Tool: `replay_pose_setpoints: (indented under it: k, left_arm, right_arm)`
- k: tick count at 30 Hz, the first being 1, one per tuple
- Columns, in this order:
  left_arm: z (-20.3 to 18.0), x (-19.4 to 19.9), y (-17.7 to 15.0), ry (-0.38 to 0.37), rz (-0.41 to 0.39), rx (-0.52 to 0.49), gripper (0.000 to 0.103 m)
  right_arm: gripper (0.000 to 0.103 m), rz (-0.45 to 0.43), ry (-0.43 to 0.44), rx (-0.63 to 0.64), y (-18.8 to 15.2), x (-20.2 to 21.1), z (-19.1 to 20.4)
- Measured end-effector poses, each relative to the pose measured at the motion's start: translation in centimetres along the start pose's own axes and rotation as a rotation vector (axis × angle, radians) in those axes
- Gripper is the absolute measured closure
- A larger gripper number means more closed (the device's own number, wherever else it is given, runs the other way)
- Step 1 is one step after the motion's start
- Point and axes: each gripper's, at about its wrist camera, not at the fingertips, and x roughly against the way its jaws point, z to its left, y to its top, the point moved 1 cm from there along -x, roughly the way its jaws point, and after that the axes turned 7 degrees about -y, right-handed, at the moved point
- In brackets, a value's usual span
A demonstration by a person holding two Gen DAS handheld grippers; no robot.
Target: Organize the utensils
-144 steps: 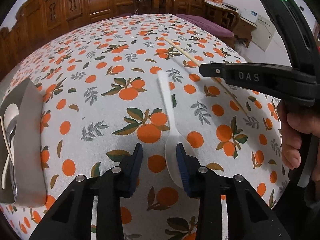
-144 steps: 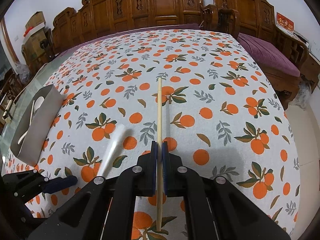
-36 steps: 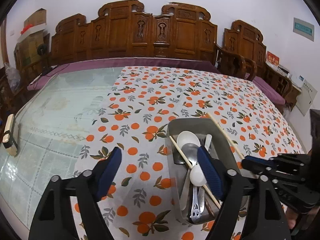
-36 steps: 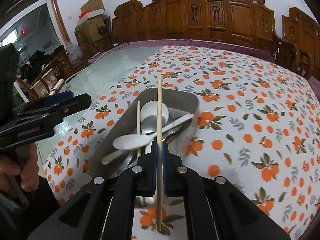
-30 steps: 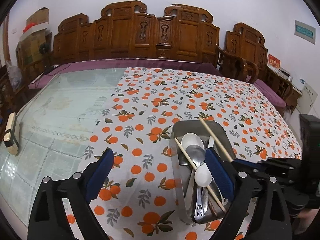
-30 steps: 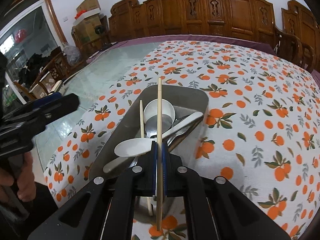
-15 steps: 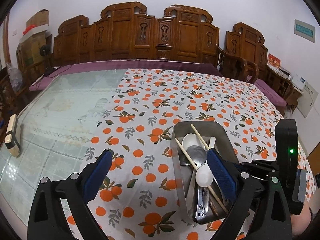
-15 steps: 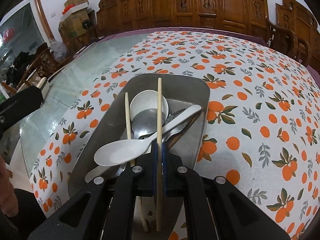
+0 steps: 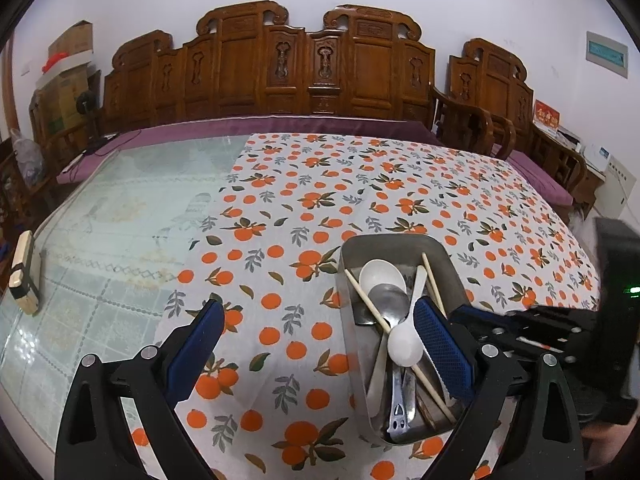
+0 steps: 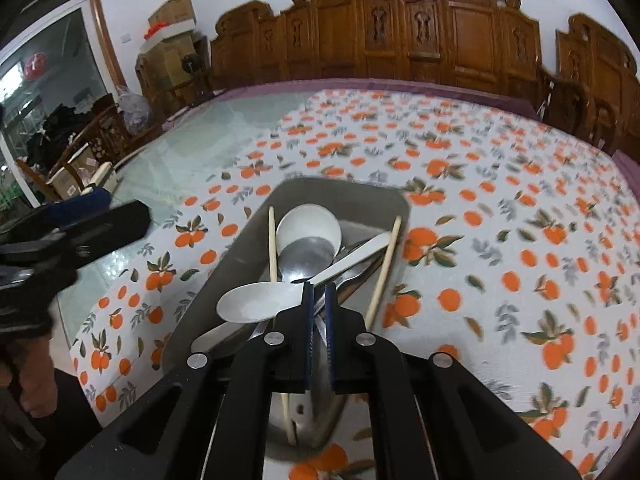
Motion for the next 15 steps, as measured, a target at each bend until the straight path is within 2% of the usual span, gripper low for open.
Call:
replay_pose_setpoints:
  k: [1,3,4,6,9,13,15]
  left_arm:
    - [-0.2,0.1,-0.1,-0.002,0.0,-0.001,0.011]
    - [-0.7,0.4,-0.2,-0.007,-0.001,-0.008,0.011]
    - [-1.0,0.6,-0.3,-0.006,-0.001,-0.013,0.009]
    - [-1.7,1.1,-0.4,-0.011,-0.005,-0.023,0.008]
    - [-2.9,1.9,-0.5,-0.019,-0.002,-0.037,0.008]
    - [-4.8,3.3,-0.6,-0.036,0.002,-0.042,0.008]
    - [-5.9,4.4,-0.6,-0.021,-0.006,-0.057,0.008]
  right_arm:
    - [0.091,-0.018,-0.003,-0.001,0.0,1.0,-0.3]
    - [0.072,-0.046,-0.007,-0.015,0.0,2.6,-1.1]
    - [0.068,-0.066,-0.014,-0.025,-0.1,3.8,-1.6]
    - [0.052,-0.098,-0.039,-0.035,-0.3,6.0,-2.5]
    - [0.034,-0.139,-0.085,-0.045,-0.9,9.0,-3.7]
    - [0.016,-0.173,-0.122,-0.07,-1.9,12.4,-5.1]
    - [0.007,-0.193,-0.142,-0.078,-2.2,13.9,-5.6]
